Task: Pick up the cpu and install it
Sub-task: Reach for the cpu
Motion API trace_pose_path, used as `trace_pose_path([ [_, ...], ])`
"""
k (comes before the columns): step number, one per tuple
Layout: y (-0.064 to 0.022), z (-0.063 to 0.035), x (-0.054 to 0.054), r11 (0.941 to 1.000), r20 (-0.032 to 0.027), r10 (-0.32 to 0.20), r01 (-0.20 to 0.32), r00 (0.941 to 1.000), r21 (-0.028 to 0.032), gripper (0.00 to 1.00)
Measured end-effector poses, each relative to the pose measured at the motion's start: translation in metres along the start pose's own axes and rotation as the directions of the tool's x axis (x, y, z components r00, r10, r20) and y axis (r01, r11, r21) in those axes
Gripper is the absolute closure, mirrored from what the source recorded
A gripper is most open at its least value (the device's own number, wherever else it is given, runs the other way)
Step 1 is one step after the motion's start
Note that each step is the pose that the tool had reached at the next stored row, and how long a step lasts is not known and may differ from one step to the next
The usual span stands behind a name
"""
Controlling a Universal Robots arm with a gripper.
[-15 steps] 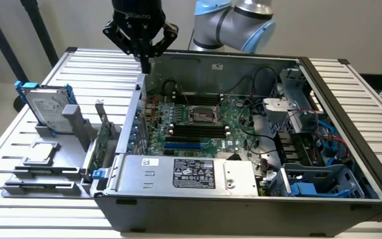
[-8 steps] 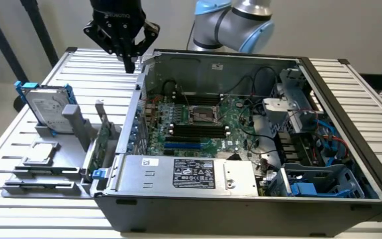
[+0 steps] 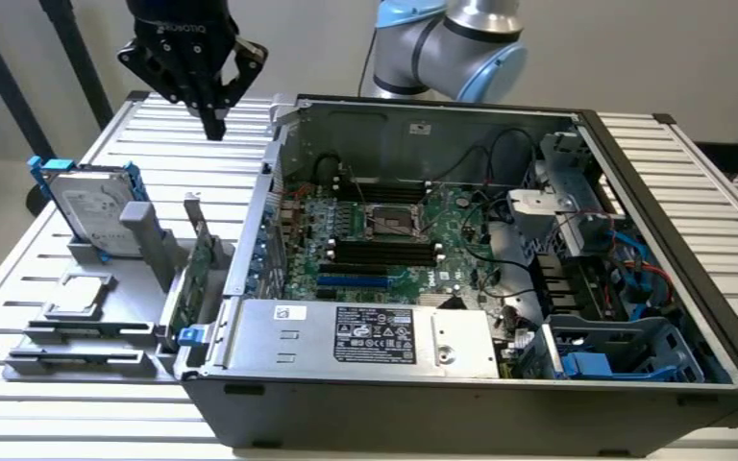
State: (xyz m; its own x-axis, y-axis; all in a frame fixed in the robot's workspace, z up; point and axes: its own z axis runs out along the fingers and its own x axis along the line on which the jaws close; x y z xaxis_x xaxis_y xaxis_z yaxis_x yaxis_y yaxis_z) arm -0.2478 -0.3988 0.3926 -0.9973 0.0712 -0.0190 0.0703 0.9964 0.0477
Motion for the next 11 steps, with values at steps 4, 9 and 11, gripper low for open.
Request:
trace_pose_path([
  [4, -0.0013, -0.0004, 0.018, 1.0, 0.0001, 0.0, 0.0, 1.0, 0.0012, 0.89],
  [9, -0.0029, -0.0006, 0.041, 1.0, 0.0004, 0.0, 0.0, 1.0, 0.006, 0.89],
  [11, -0.0036, -0.0004, 0.05, 0.9999, 0.0007, 0.0, 0.0, 1.0, 0.0106, 0.89],
])
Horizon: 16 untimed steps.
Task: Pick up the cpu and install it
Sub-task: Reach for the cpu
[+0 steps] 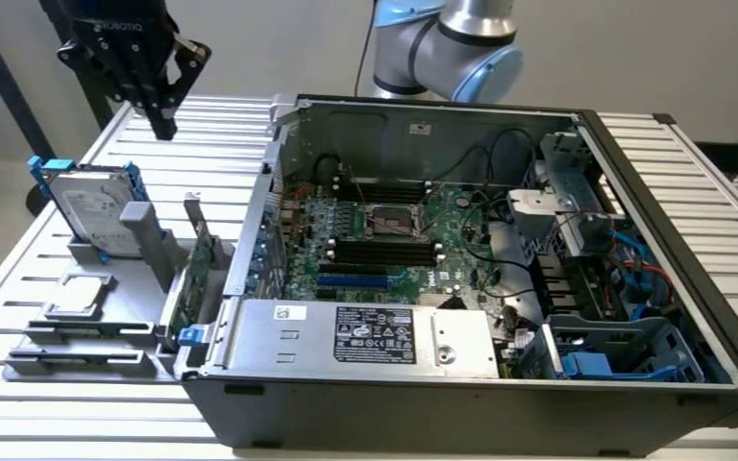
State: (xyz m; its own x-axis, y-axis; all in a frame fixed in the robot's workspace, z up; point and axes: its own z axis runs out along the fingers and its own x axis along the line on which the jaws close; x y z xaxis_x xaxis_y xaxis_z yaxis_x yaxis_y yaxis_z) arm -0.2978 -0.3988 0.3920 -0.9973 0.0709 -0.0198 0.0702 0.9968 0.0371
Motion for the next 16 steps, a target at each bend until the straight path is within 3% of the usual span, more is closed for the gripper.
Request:
trace_pose_path([
  [8, -0.0027, 0.0021, 0.036, 0.9998, 0.0015, 0.0, 0.0, 1.0, 0.0218, 0.89],
  [16, -0.0054, 0.0059, 0.073, 0.9993, 0.0027, -0.001, 0.001, 1.0, 0.038, 0.89],
])
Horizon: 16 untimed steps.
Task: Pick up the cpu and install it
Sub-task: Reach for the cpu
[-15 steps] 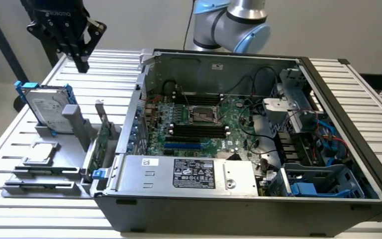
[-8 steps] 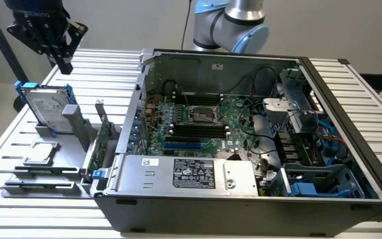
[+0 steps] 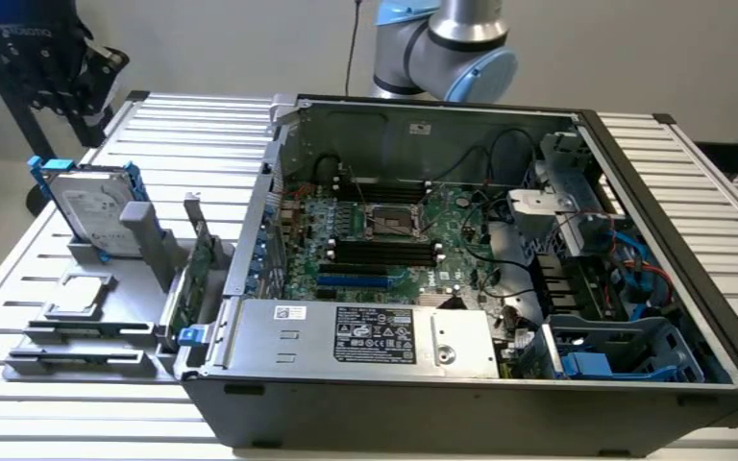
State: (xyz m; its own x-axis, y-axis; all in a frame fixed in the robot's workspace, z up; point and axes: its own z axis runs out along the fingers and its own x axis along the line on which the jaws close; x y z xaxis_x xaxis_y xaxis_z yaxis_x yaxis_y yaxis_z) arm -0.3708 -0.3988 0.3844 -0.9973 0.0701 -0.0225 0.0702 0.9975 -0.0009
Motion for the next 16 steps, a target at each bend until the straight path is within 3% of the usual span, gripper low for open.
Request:
trace_pose_path([
  [16, -0.0052, 0.0102, 0.073, 0.9997, 0.0001, -0.001, 0.001, 1.0, 0.0253, 0.89],
])
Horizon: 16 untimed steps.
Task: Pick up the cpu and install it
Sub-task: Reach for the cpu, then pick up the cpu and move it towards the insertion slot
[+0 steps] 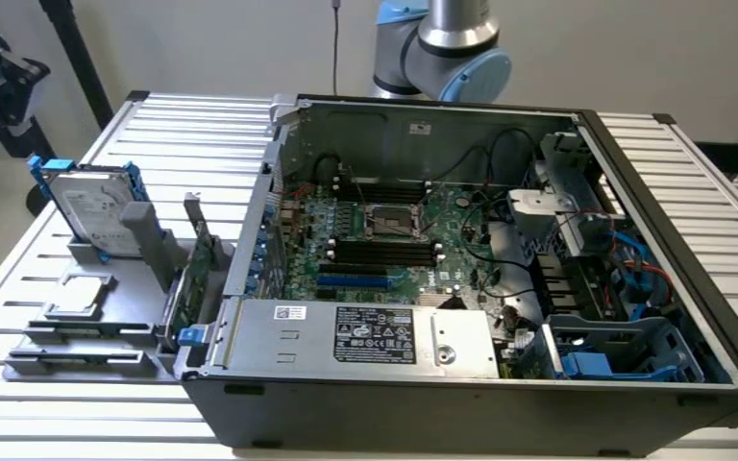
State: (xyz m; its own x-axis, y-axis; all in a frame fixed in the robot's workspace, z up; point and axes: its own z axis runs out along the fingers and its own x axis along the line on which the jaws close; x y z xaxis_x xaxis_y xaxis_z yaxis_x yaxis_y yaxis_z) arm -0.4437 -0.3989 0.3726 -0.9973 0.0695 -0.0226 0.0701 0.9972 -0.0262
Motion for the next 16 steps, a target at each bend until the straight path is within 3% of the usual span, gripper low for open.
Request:
trace_pose_path([
  [2, -0.0005, 0.0003, 0.0059, 1.0, -0.0001, 0.0, 0.0, 1.0, 0.0007, 0.89],
  [16, -0.0005, 0.0002, 0.0059, 1.0, -0.0001, 0.0, 0.0, 1.0, 0.0008, 0.89],
])
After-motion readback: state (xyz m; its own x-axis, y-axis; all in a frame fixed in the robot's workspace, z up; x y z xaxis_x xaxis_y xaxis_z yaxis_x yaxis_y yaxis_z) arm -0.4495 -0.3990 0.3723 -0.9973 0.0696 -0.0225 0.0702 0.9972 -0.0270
